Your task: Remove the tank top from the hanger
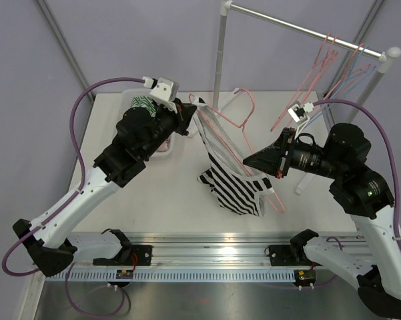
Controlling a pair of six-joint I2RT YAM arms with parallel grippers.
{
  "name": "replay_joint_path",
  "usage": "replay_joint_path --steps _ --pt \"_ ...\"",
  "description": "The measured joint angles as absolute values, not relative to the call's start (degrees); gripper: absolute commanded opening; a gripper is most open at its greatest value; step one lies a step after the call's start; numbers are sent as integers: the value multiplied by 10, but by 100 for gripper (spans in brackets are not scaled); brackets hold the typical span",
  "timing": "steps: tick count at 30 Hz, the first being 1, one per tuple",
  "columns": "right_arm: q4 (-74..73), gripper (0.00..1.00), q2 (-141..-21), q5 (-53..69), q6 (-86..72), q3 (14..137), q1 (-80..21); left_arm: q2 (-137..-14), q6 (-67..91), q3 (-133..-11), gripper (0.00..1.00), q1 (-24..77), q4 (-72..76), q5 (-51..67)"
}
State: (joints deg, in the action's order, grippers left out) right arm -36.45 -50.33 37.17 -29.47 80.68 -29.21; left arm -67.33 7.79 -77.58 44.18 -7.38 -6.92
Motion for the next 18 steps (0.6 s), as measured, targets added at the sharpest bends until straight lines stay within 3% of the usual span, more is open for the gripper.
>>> replay_joint_path --steps 8,18 --pt "-430 0 -457 365 -215 726 -292 -686 118 -785 0 397 -156 -183" --pt "-393 0 -362 359 -173 686 -292 -734 225 -805 0 317 -244 -61"
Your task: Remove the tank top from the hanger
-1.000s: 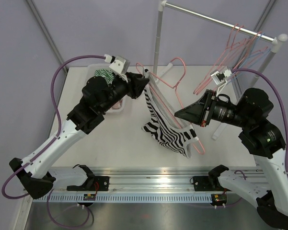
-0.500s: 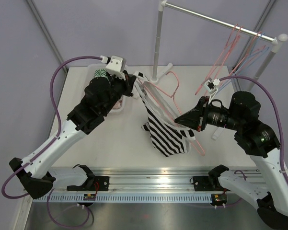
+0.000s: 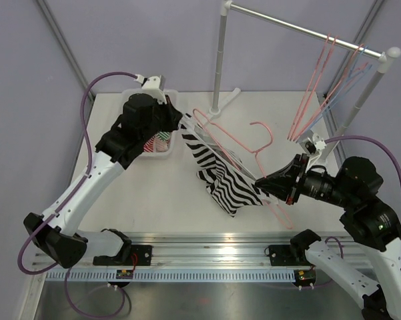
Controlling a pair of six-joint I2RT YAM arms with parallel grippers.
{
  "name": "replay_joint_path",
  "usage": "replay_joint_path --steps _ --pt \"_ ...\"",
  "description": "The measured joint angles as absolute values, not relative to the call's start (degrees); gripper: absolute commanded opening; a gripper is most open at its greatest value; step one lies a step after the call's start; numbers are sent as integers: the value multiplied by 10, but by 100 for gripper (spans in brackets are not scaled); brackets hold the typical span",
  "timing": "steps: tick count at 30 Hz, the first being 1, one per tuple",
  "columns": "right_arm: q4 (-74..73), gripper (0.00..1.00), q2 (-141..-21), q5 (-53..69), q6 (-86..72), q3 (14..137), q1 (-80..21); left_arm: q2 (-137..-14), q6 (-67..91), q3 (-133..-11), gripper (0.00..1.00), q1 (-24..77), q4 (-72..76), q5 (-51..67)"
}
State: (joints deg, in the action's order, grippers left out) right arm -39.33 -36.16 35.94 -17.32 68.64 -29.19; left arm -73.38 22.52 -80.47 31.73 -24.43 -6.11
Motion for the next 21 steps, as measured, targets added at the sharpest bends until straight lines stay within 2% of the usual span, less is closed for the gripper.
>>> replay_joint_path --steps 4,7,14,17,21 --pt "-328 0 -336 345 -184 646 -292 -716 242 -778 0 300 -189 41" --pt "-220 0 -323 328 -205 595 -292 -681 251 -724 0 305 -107 136" --pt "70 0 -393 255 -257 535 -292 -638 208 -643 0 418 12 308" --pt "125 0 -449 170 -270 561 -292 -630 197 -603 0 420 22 312" --pt "-6 0 -536 49 -302 703 -292 -642 189 -596 0 420 -34 209"
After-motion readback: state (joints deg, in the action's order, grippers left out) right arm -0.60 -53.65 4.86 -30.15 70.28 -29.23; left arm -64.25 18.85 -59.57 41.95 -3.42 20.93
